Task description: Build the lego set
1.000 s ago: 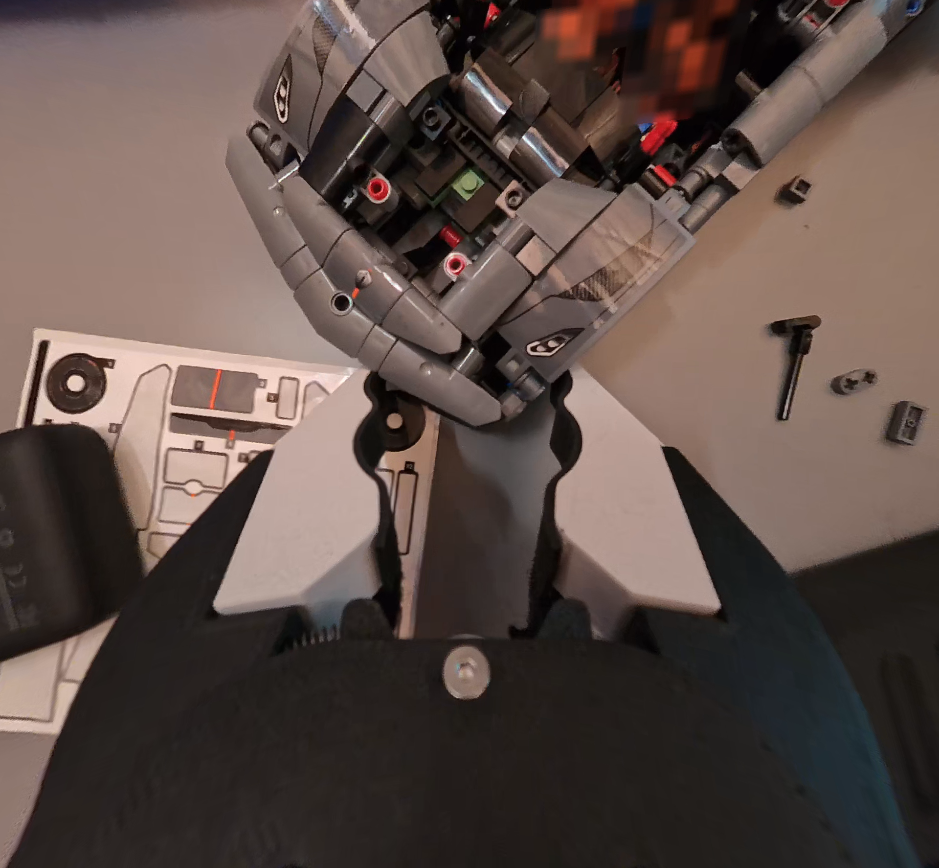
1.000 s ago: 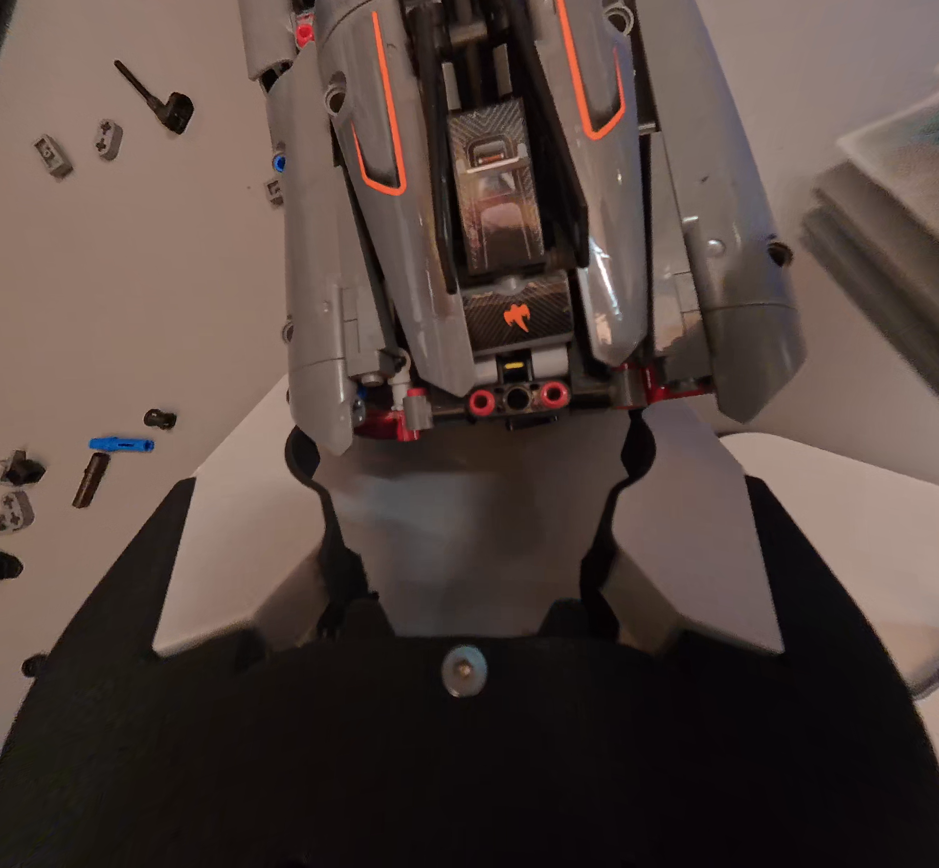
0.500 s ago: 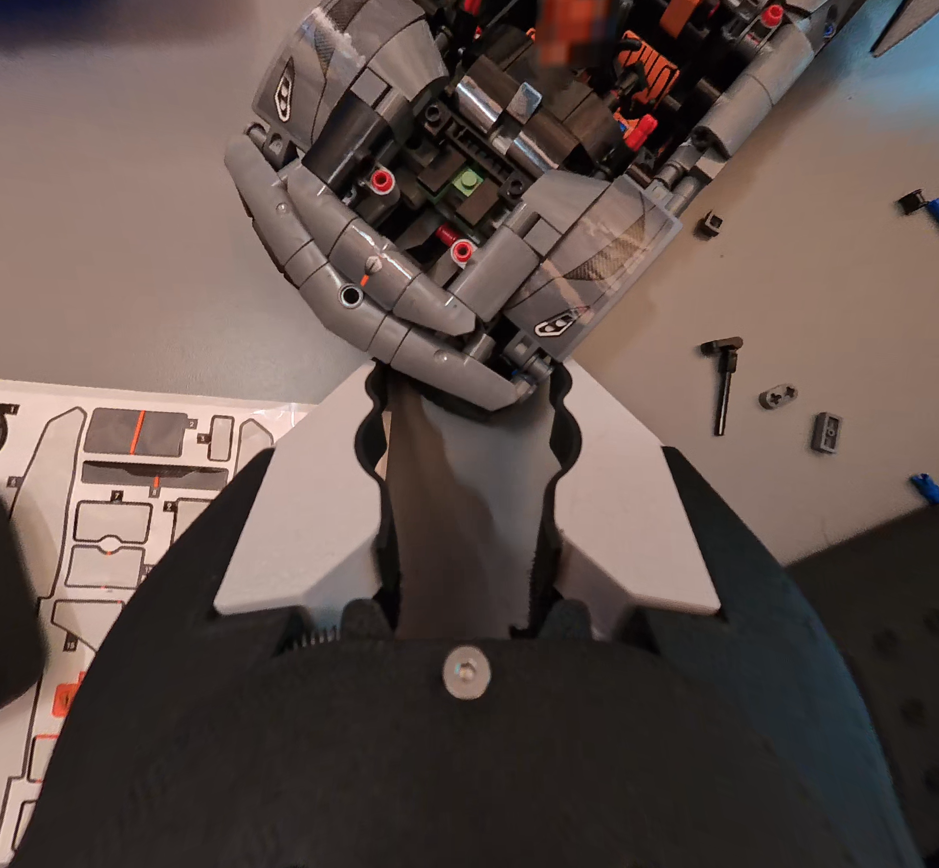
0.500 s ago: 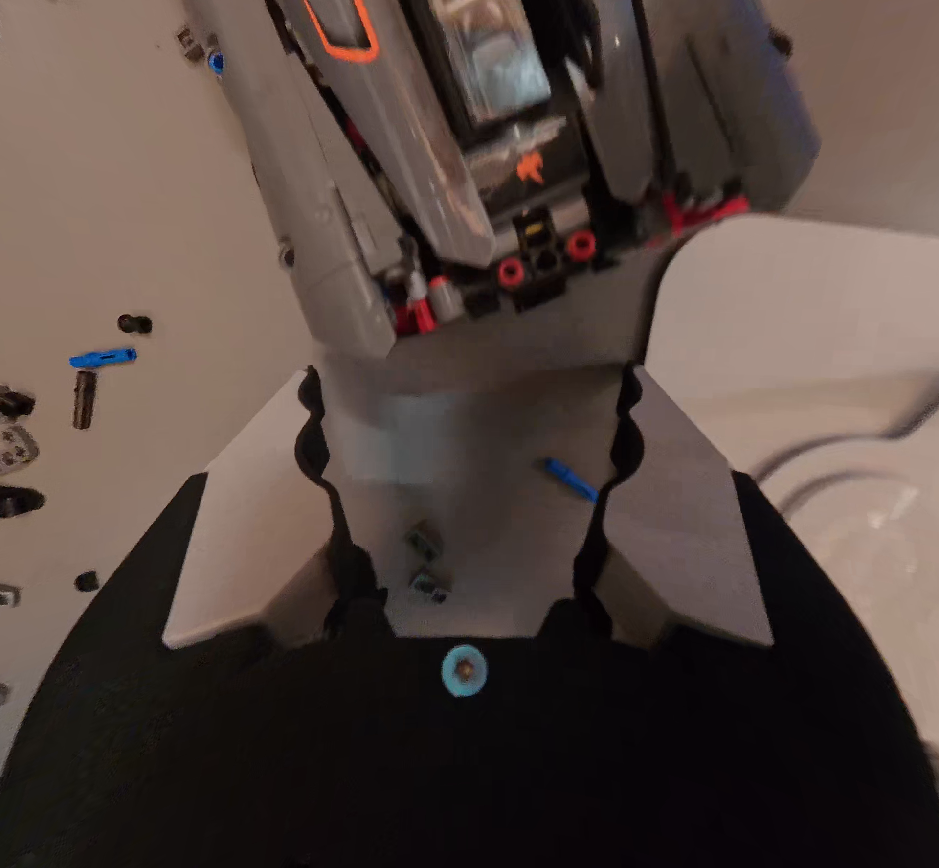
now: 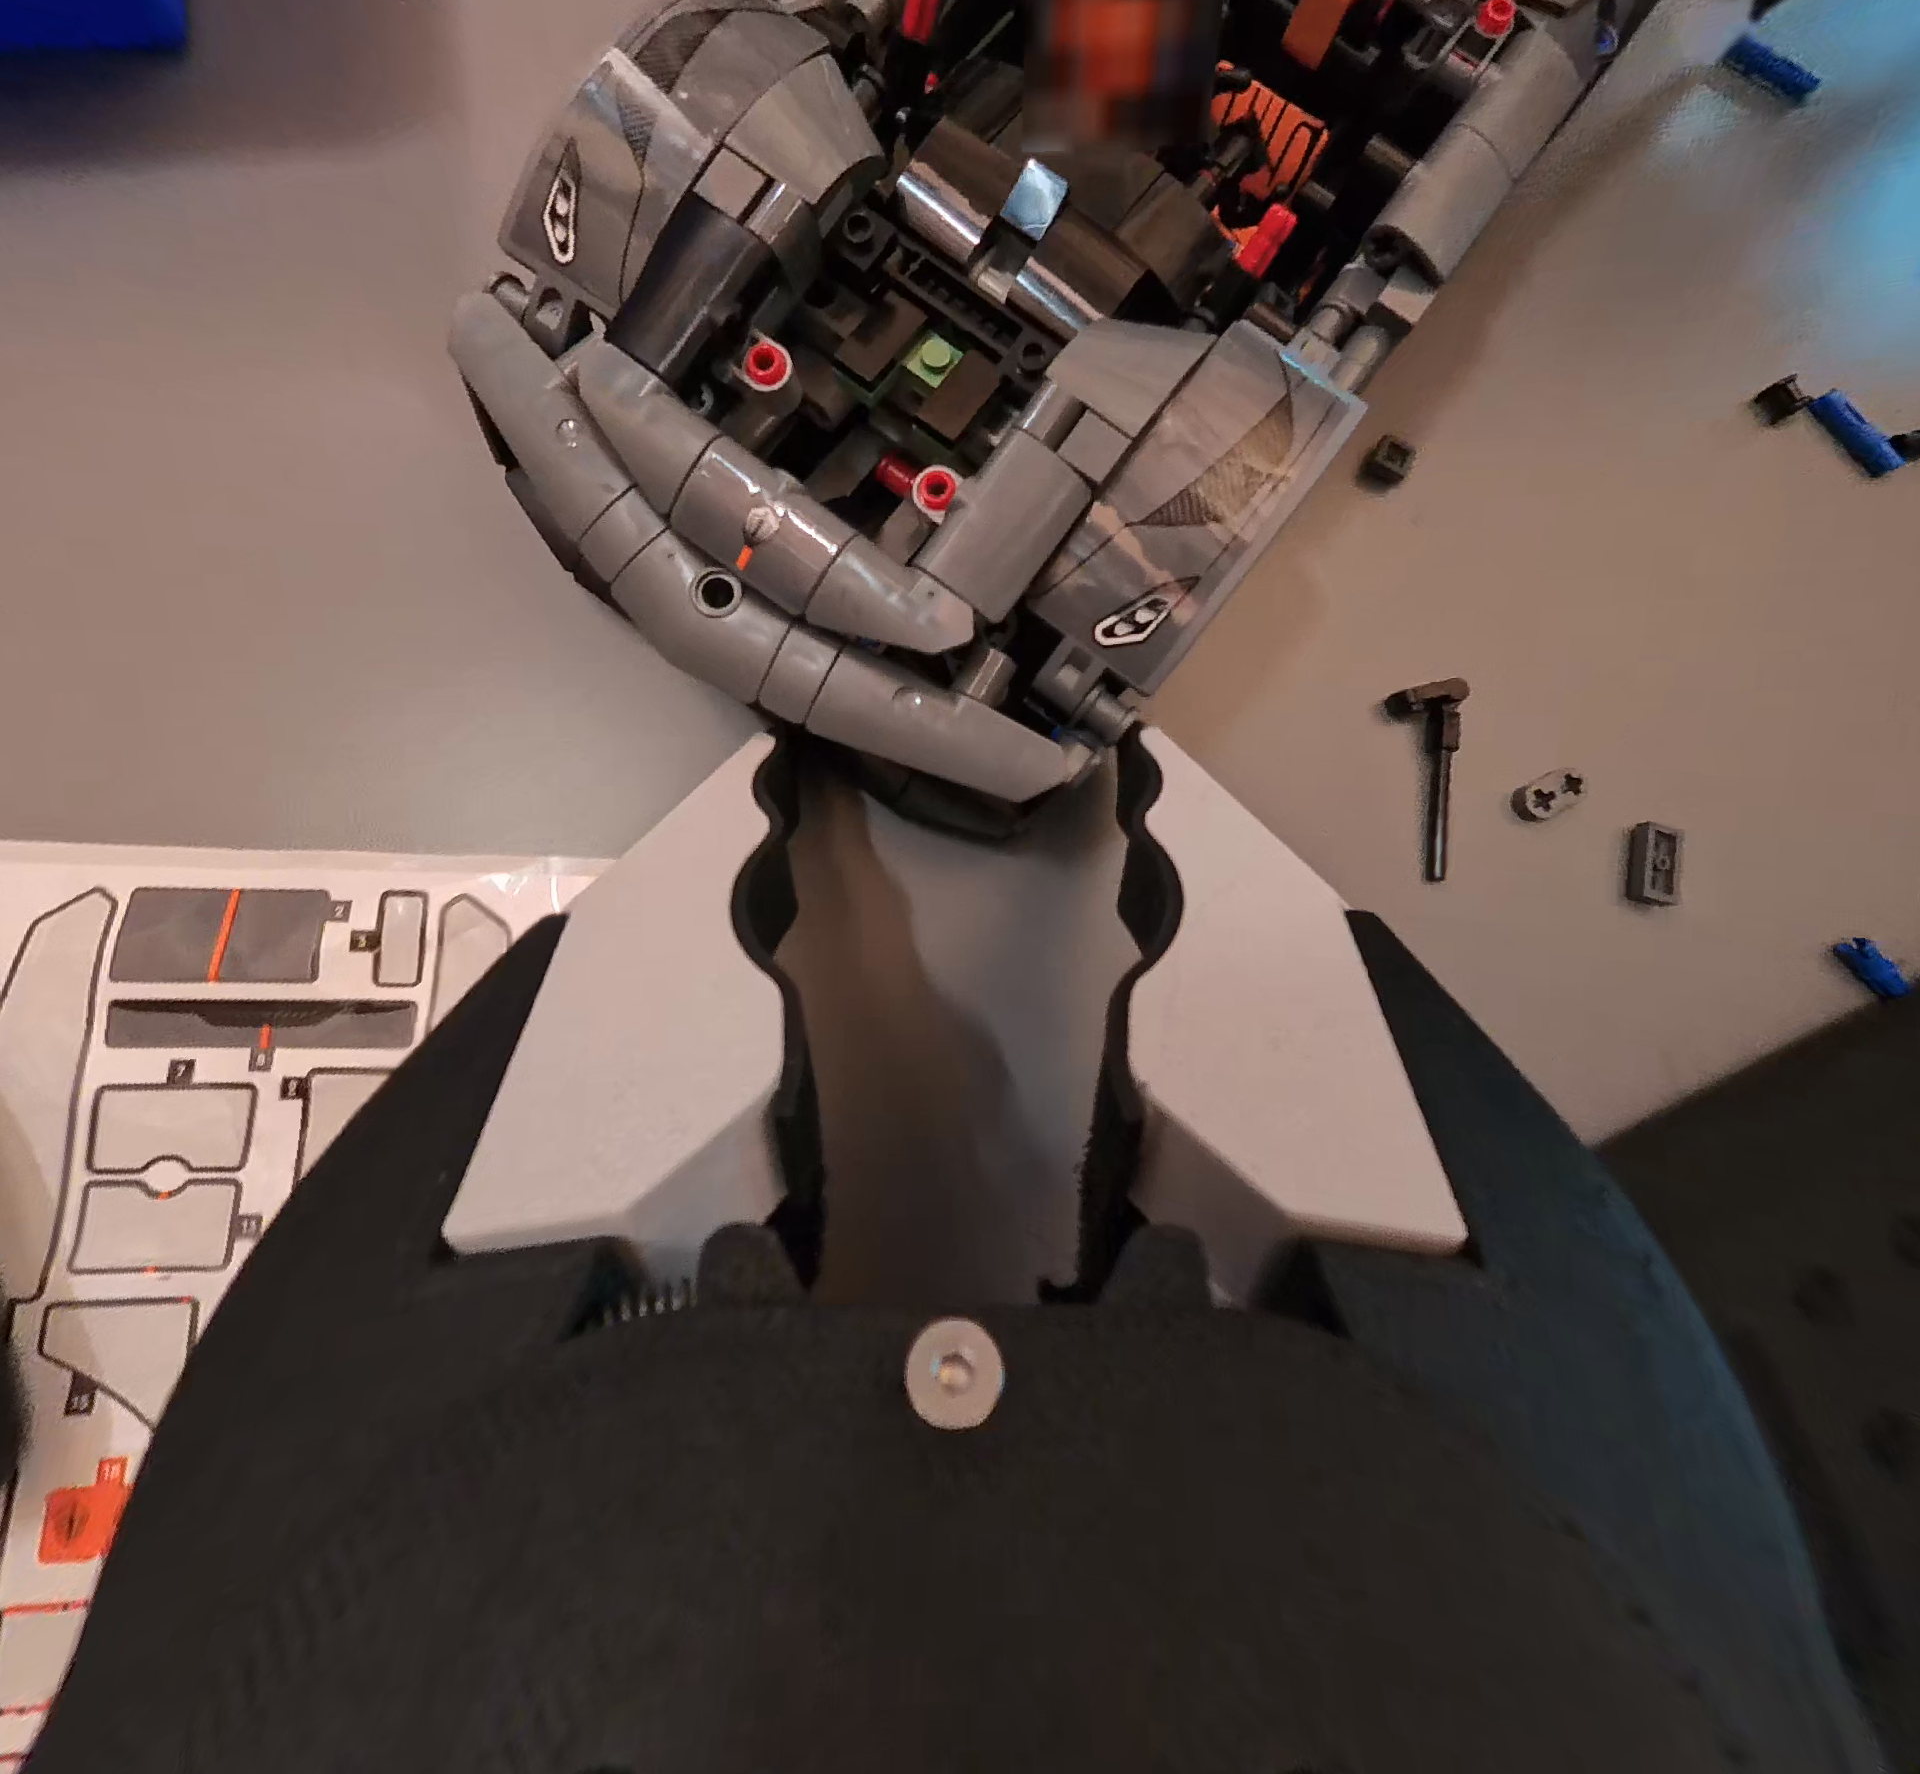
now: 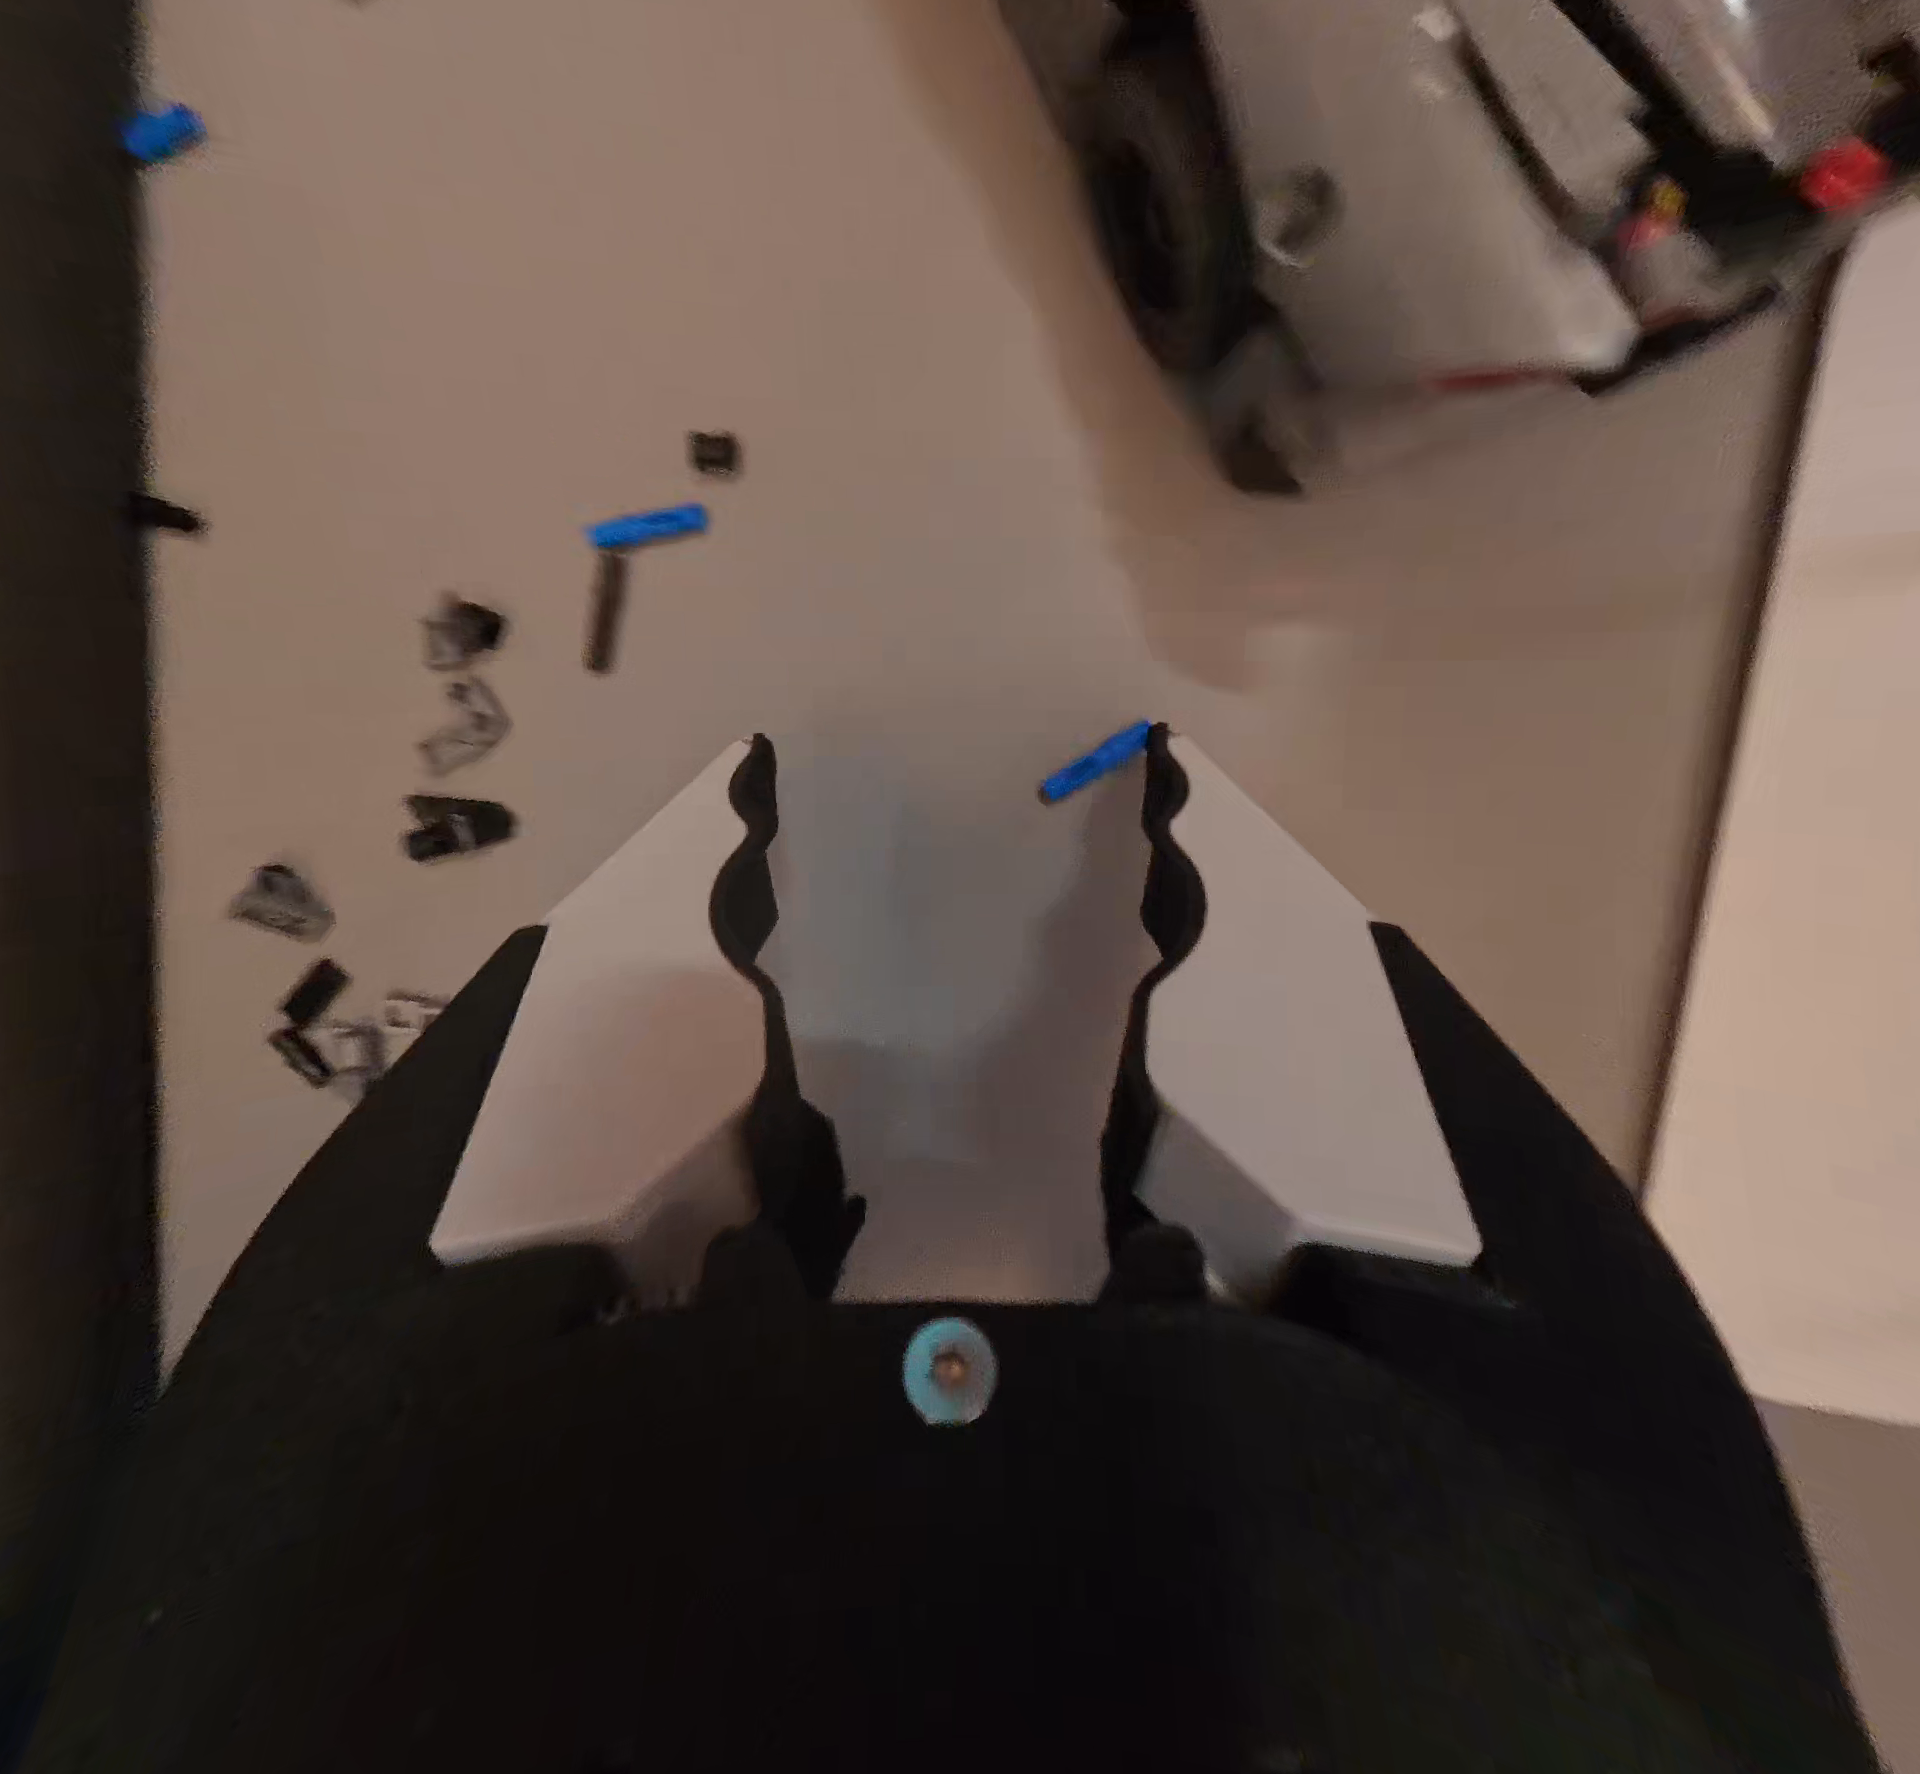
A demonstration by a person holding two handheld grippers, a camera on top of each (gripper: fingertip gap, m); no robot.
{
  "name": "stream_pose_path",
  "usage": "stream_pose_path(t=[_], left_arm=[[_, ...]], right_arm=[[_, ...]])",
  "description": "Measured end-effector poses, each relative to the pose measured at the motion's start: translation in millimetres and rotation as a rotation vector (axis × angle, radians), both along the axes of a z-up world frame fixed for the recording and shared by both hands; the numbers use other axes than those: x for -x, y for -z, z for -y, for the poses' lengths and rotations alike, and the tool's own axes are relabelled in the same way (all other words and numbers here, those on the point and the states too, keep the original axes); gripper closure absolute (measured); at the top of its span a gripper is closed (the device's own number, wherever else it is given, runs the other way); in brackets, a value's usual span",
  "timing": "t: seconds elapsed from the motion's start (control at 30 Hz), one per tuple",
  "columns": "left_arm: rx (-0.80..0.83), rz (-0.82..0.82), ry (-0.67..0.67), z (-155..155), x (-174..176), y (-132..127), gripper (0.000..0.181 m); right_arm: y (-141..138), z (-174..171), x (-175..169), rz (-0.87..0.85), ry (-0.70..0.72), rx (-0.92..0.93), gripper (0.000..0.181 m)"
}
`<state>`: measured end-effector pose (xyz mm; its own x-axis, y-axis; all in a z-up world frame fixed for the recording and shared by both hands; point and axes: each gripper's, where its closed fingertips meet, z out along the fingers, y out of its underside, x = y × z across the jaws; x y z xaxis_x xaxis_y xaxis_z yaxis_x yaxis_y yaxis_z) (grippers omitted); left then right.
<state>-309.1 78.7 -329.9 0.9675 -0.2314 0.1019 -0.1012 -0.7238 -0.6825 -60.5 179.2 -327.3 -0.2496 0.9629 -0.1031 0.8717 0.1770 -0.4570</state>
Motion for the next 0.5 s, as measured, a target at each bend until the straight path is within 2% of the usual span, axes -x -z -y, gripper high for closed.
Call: stream_pose_path(t=[0.17, 0.23, 0.33, 0.5], left_arm=[[-0.017, 0.01, 0.02, -2, -7, -3, 0.132], [-0.018, 0.023, 0.017, -3, -7, -3, 0.129], [-0.028, 0.03, 0.017, -4, -9, -3, 0.131], [-0.051, 0.016, 0.015, -2, -10, -4, 0.132]], right_arm=[[-20, 56, 7, -0.12, -0.122, 0.017, 0.134], [-22, 66, 13, -0.132, -0.132, -0.013, 0.136], [-24, 77, 34, -0.18, -0.15, -0.029, 0.149], [-20, 85, 85, -0.242, -0.139, -0.095, 0.149]])
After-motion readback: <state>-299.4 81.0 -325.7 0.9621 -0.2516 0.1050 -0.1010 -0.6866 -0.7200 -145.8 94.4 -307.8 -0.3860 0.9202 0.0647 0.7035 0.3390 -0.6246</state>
